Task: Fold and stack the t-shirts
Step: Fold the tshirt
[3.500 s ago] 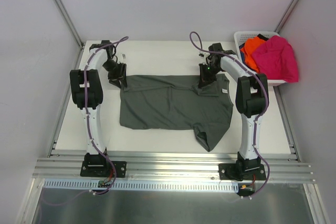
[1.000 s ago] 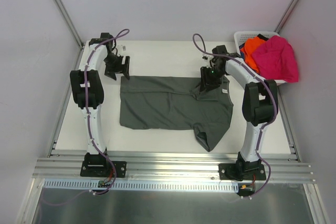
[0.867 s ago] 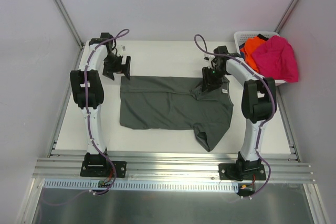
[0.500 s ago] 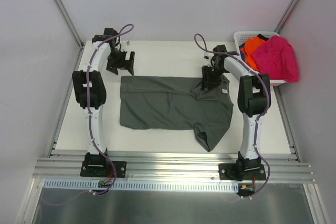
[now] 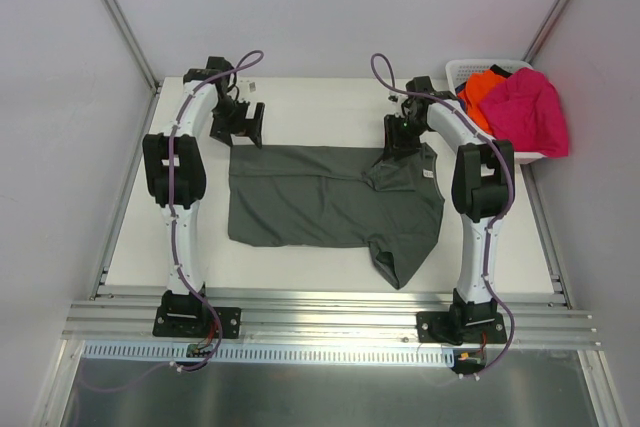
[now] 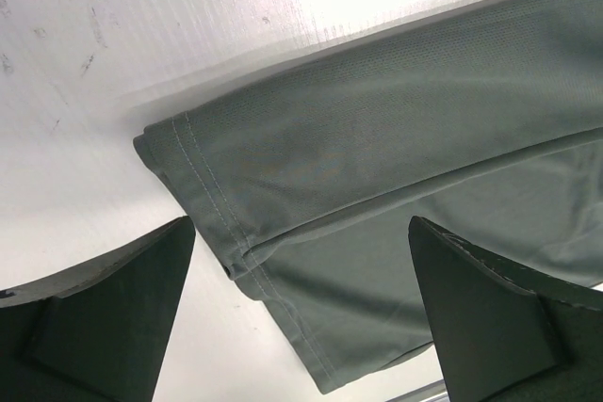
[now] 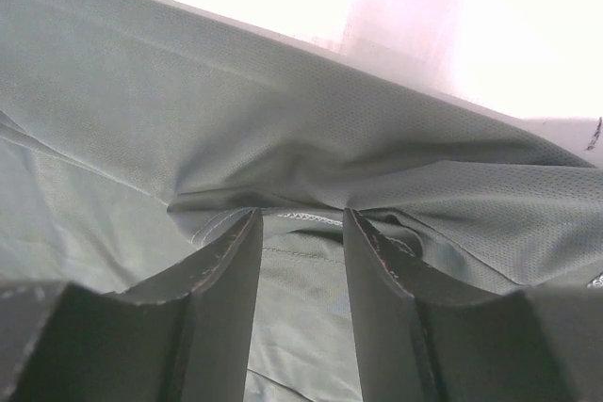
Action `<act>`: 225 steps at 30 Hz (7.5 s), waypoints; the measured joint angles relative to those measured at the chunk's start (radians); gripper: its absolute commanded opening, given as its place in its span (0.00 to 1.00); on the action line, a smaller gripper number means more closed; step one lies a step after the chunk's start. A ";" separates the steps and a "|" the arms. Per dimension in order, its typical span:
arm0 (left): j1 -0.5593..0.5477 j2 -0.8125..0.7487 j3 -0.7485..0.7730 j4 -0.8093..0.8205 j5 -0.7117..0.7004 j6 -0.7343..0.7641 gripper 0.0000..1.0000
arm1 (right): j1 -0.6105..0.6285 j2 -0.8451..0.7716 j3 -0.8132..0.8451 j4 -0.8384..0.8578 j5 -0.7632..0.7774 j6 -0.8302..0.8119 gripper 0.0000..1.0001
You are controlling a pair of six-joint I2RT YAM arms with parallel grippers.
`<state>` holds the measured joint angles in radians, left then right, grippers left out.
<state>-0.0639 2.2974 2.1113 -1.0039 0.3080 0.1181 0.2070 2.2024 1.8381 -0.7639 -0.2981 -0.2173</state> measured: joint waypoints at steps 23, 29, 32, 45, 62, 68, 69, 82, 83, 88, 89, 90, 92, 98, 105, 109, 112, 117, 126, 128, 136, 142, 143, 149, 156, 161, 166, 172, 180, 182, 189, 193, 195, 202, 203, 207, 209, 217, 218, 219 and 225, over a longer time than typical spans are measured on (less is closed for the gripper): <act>-0.002 0.000 -0.033 0.000 0.009 -0.002 0.98 | 0.051 0.033 0.010 -0.001 -0.006 0.002 0.01; -0.002 0.000 -0.033 0.000 0.026 -0.002 0.98 | 0.051 0.022 -0.005 -0.003 -0.009 -0.001 0.01; -0.002 0.000 -0.033 0.000 0.031 -0.003 0.97 | 0.051 -0.019 -0.056 -0.006 -0.010 0.000 0.01; -0.002 0.000 -0.020 0.001 0.051 -0.010 0.97 | 0.058 -0.184 -0.190 -0.056 -0.029 0.023 0.51; -0.015 -0.003 -0.042 0.002 0.049 -0.013 0.98 | 0.102 0.045 0.037 -0.014 -0.031 0.022 0.51; -0.016 -0.010 -0.047 0.002 0.049 -0.013 0.98 | 0.110 0.074 0.043 -0.010 -0.032 0.021 0.50; -0.016 -0.012 -0.047 0.002 0.049 -0.013 0.98 | 0.110 0.074 0.044 -0.010 -0.032 0.021 0.50; -0.016 -0.014 -0.008 0.000 0.051 -0.022 0.98 | 0.142 -0.175 -0.217 -0.046 -0.018 0.038 0.50; -0.016 -0.014 0.000 0.002 0.051 -0.023 0.98 | 0.150 -0.205 -0.241 -0.046 -0.020 0.041 0.50; -0.016 -0.014 0.014 0.003 0.051 -0.025 0.98 | 0.177 -0.297 -0.307 -0.066 -0.025 0.048 0.50; -0.016 -0.014 0.014 0.003 0.051 -0.025 0.98 | 0.180 -0.301 -0.309 -0.066 -0.025 0.048 0.50; -0.016 -0.014 0.014 0.004 0.051 -0.026 0.98 | 0.180 -0.301 -0.309 -0.064 -0.024 0.048 0.50; -0.016 -0.014 0.014 0.004 0.051 -0.026 0.98 | 0.179 -0.297 -0.307 -0.063 -0.022 0.048 0.50; -0.016 -0.014 0.011 0.005 0.050 -0.025 0.98 | 0.169 -0.188 -0.164 -0.052 -0.021 0.043 0.49; -0.016 -0.014 -0.033 0.004 0.049 -0.025 0.98 | 0.161 -0.042 -0.017 -0.030 -0.016 0.041 0.49; -0.016 -0.016 -0.039 0.004 0.048 -0.024 0.98 | 0.159 -0.020 -0.013 -0.028 -0.016 0.040 0.50; -0.016 -0.018 -0.039 0.004 0.048 -0.024 0.98 | 0.159 -0.019 -0.013 -0.028 -0.015 0.036 0.49; -0.016 -0.020 -0.039 0.004 0.048 -0.025 0.98 | 0.159 -0.019 -0.015 -0.028 -0.012 0.029 0.50; -0.016 -0.020 -0.018 0.004 0.050 -0.025 0.99 | 0.200 -0.099 -0.158 -0.027 -0.009 0.051 0.52; -0.016 -0.020 -0.009 0.005 0.050 -0.025 0.99 | 0.221 -0.137 -0.196 -0.029 -0.013 0.060 0.53; -0.016 -0.020 -0.008 0.004 0.055 -0.026 0.98 | 0.251 -0.217 -0.220 -0.027 -0.014 0.075 0.54; -0.016 -0.020 0.000 0.004 0.058 -0.030 0.99 | 0.243 -0.224 -0.220 -0.026 0.021 0.051 0.54; -0.016 -0.020 0.001 0.005 0.058 -0.030 0.98 | 0.239 -0.224 -0.220 -0.025 0.026 0.045 0.54; -0.018 -0.020 0.001 0.004 0.058 -0.030 0.99 | 0.180 -0.213 -0.220 -0.008 0.068 -0.008 0.53; -0.023 -0.022 -0.008 0.004 0.058 -0.029 0.99 | 0.092 -0.155 -0.213 -0.003 0.104 -0.054 0.52; -0.023 -0.022 -0.009 0.004 0.058 -0.029 0.99 | 0.052 -0.146 -0.213 -0.003 0.115 -0.075 0.52; -0.023 -0.022 -0.009 0.004 0.058 -0.029 0.99 | 0.041 -0.146 -0.213 -0.003 0.119 -0.089 0.49; -0.023 -0.023 -0.009 0.004 0.058 -0.029 0.99 | 0.038 -0.130 -0.208 -0.002 0.114 -0.103 0.40; -0.023 -0.024 -0.014 0.004 0.058 -0.029 0.99 | 0.036 -0.089 -0.203 -0.003 0.107 -0.122 0.14; -0.023 -0.025 -0.015 0.004 0.058 -0.029 0.99 | 0.035 -0.084 -0.193 -0.006 0.106 -0.126 0.09; -0.023 -0.026 -0.015 0.004 0.058 -0.029 0.99 | 0.033 -0.087 -0.180 -0.012 0.109 -0.126 0.06; -0.023 -0.026 -0.011 0.004 0.061 -0.030 0.99 | 0.033 -0.148 -0.233 -0.025 0.108 -0.111 0.07; -0.023 -0.026 -0.004 0.004 0.070 -0.031 0.98 | 0.033 -0.196 -0.273 -0.032 0.104 -0.105 0.08; -0.023 -0.026 0.022 0.004 0.085 -0.034 0.98 | 0.064 -0.360 -0.419 -0.057 0.083 -0.079 0.13; -0.023 -0.026 0.022 0.004 0.085 -0.034 0.98 | 0.070 -0.369 -0.428 -0.060 0.079 -0.077 0.14; -0.023 -0.026 0.022 0.004 0.085 -0.034 0.98 | 0.097 -0.374 -0.446 -0.063 0.051 -0.071 0.21; -0.023 -0.026 0.022 0.004 0.085 -0.034 0.99 | 0.103 -0.374 -0.447 -0.063 0.036 -0.068 0.26; -0.023 -0.026 0.018 0.004 0.084 -0.033 0.99 | 0.107 -0.373 -0.447 -0.063 0.021 -0.060 0.43; -0.023 -0.026 0.017 0.004 0.084 -0.033 0.99 | 0.107 -0.373 -0.447 -0.061 0.023 -0.060 0.43; -0.023 -0.026 0.016 0.004 0.084 -0.033 0.99 | 0.107 -0.373 -0.447 -0.060 0.024 -0.060 0.43; -0.025 -0.028 0.016 0.004 0.083 -0.033 0.99 | 0.105 -0.323 -0.376 -0.050 0.044 -0.064 0.43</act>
<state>-0.0891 2.2696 2.1277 -0.9997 0.3908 0.0853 0.3122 1.8793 1.4620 -0.8139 -0.2539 -0.2810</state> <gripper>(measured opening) 0.985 0.432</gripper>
